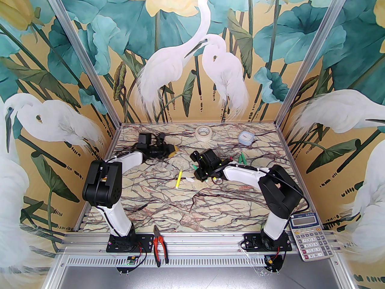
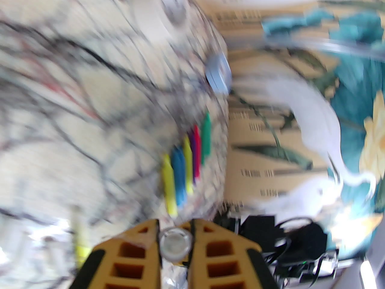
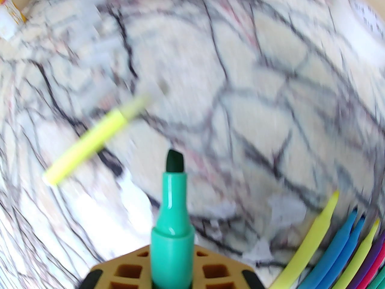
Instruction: Open the pen caps
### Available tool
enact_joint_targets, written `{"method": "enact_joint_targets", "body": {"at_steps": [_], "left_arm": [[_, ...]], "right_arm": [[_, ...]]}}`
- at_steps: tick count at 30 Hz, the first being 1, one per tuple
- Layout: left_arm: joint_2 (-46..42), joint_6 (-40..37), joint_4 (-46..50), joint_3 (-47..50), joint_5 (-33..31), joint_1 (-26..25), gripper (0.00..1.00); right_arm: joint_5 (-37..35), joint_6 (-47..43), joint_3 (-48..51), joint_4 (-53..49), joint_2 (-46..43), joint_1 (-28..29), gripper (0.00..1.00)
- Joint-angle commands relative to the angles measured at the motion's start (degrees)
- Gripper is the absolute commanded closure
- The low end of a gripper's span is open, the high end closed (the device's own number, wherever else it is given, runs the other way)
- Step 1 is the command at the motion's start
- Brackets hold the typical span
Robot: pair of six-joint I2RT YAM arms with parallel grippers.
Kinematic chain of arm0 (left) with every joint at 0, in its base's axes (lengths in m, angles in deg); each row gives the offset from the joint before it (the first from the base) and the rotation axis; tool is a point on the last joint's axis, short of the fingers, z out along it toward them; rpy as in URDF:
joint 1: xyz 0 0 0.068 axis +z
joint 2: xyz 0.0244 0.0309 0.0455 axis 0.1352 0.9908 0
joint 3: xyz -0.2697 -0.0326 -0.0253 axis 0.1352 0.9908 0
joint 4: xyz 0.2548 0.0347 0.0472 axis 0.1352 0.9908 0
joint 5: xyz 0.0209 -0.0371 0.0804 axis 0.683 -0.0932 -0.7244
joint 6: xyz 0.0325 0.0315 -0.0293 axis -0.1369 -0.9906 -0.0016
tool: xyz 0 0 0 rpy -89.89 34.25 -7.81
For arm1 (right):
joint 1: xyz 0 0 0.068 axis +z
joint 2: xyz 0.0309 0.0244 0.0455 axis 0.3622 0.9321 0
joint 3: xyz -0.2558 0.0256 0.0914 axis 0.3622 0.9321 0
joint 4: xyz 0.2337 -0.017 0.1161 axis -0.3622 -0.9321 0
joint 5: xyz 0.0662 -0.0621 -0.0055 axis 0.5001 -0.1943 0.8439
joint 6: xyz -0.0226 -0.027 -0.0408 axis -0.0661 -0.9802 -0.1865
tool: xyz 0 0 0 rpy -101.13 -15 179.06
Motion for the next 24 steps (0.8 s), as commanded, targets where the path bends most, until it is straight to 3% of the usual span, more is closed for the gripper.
{"method": "enact_joint_targets", "body": {"at_steps": [1, 6, 14, 18, 24], "left_arm": [[-2.2, 0.1, 0.7, -1.3, -1.6, -0.7, 1.0], [-2.5, -7.2, 9.7, -3.8, -2.8, -1.0, 1.0], [-3.5, -24.9, 37.3, -11.7, -22.3, -5.0, 1.0], [-2.2, -28.9, 43.9, -14.4, -28.1, -8.1, 1.0], [0.2, -31.5, 47.5, -15.7, -28.9, -11.4, 1.0]], "right_arm": [[-1.7, -0.2, 0.7, -0.8, -2.6, 0.0, 1.0], [-6.9, 1.8, -1.1, -1.4, -0.4, -0.2, 1.0], [-10.9, 8.8, -5.1, -2.1, 4.4, -2.9, 1.0], [-11.2, 11.7, -6.7, -2.4, 6.6, -3.9, 1.0], [-11.3, 13.3, -7.7, -2.7, 8.6, -4.2, 1.0]]}}
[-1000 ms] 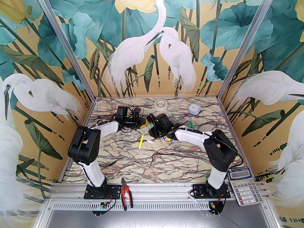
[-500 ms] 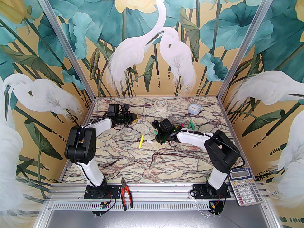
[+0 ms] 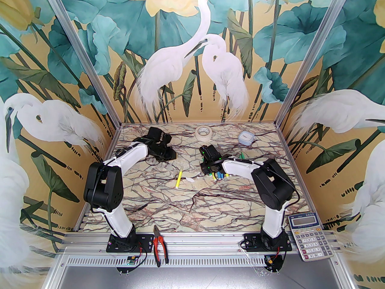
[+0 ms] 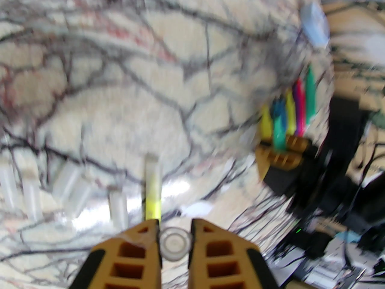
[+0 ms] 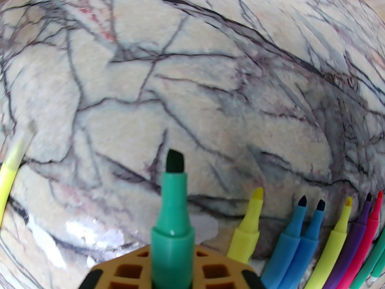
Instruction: Open the pen caps
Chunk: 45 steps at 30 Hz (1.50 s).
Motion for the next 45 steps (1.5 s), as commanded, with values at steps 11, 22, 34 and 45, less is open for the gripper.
{"method": "enact_joint_targets", "body": {"at_steps": [11, 22, 34, 45], "left_arm": [[6.4, -8.2, 10.4, -3.5, -4.8, -4.9, 1.0], [9.3, -7.8, 9.2, -3.4, -6.2, -5.2, 0.99], [12.5, -7.2, 9.8, -5.3, -9.2, -5.4, 0.97], [14.3, -6.3, 10.4, -6.3, -11.6, -5.5, 0.93]], "right_arm": [[-1.0, 3.0, -3.4, -1.9, 3.6, 0.0, 0.97], [-3.2, 3.0, -4.7, -3.3, 5.0, 0.0, 0.86], [-5.5, 2.5, -5.4, -4.6, 5.9, 0.0, 0.77], [-7.0, 1.9, -4.5, -5.3, 5.4, 0.0, 0.72]]}}
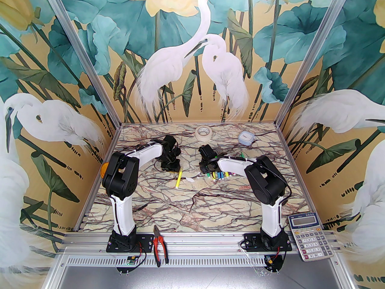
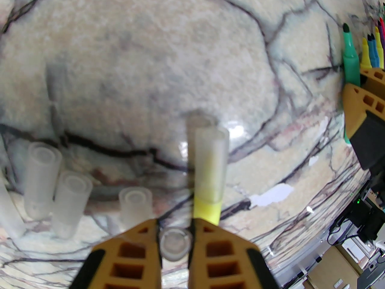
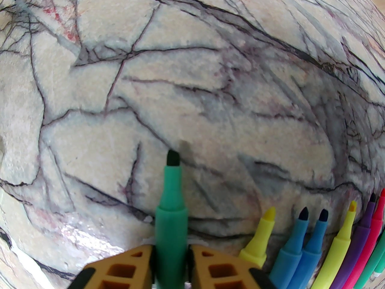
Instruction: Open the pen caps
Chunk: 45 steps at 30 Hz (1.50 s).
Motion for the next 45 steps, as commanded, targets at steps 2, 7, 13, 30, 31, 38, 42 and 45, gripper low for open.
{"method": "enact_joint_targets", "body": {"at_steps": [2, 7, 13, 30, 31, 38, 42, 45], "left_arm": [[1.9, 0.6, 1.8, -1.6, -2.9, -0.5, 0.93], [1.6, 1.1, 2.2, -1.7, -4.7, -0.5, 0.91], [1.7, 2.0, 2.6, -2.0, -7.1, -0.5, 0.86], [-3.1, 3.3, 0.0, -1.1, -6.2, -0.5, 0.7], [-3.9, 3.5, -0.5, -0.8, -5.7, -0.5, 0.69], [-8.4, 5.3, -4.1, 1.2, -5.1, 0.3, 0.63], [-13.7, 8.1, -10.4, 6.2, -1.7, 4.1, 0.55], [-17.8, 9.8, -15.5, 11.3, 0.5, 7.9, 0.44]], "right_arm": [[-2.6, -0.2, -0.1, -2.3, 1.0, -0.1, 0.71], [-2.6, -0.2, -0.2, -2.4, 0.8, -0.1, 0.68], [-3.0, -0.7, -0.2, -3.0, -0.4, 0.0, 0.65], [-2.1, -1.3, -2.5, -4.9, -4.9, 2.6, 0.59], [-2.1, -1.4, -2.6, -5.0, -5.2, 2.8, 0.58], [-0.6, -1.0, -3.3, -5.5, -6.4, 3.8, 0.57], [1.1, -1.0, -4.6, -6.3, -5.8, 4.8, 0.56], [2.0, -1.4, -6.3, -7.3, -4.7, 6.1, 0.55]]}}
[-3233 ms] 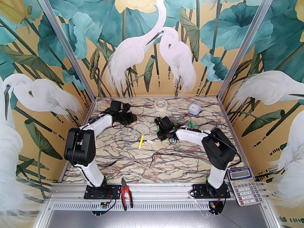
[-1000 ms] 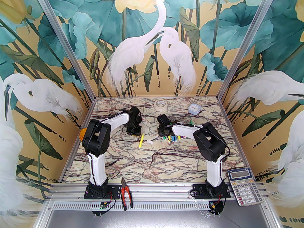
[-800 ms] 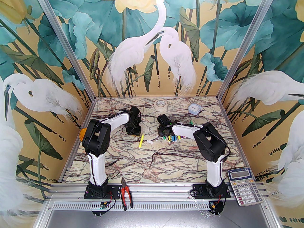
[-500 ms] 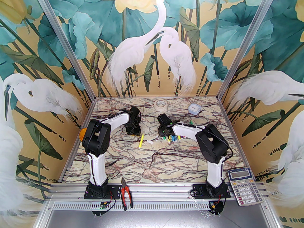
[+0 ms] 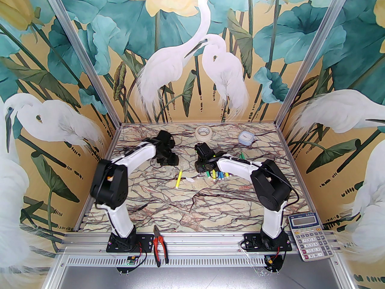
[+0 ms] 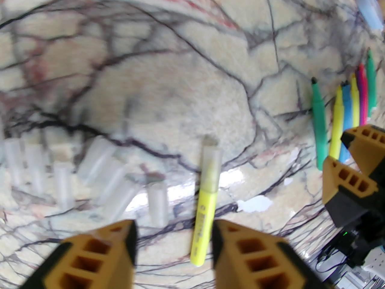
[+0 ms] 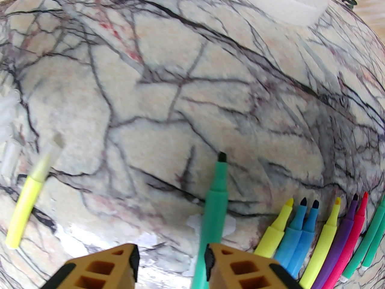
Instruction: Open the pen caps
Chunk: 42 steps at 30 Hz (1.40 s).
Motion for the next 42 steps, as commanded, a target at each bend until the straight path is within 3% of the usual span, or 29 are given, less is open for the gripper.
{"method": "enact_joint_targets", "body": {"at_steps": [1, 10, 19, 42], "left_arm": [[-5.0, 2.9, -7.5, 4.9, 3.6, 4.2, 0.4], [-13.8, 7.9, -17.3, 16.7, 1.3, 10.9, 0.25], [-16.6, 7.9, -19.3, 18.2, 0.2, 13.7, 0.23], [-19.6, 7.9, -20.5, 21.7, 0.3, 14.3, 0.22]], "right_arm": [[2.4, -0.8, -3.1, -2.1, 0.4, 1.8, 0.55], [8.1, 1.2, -9.1, -4.0, 4.9, 5.5, 0.54], [8.6, 4.0, -14.3, -7.4, 10.4, 9.4, 0.52], [7.4, 3.5, -21.6, -11.7, 18.4, 10.3, 0.52]]}}
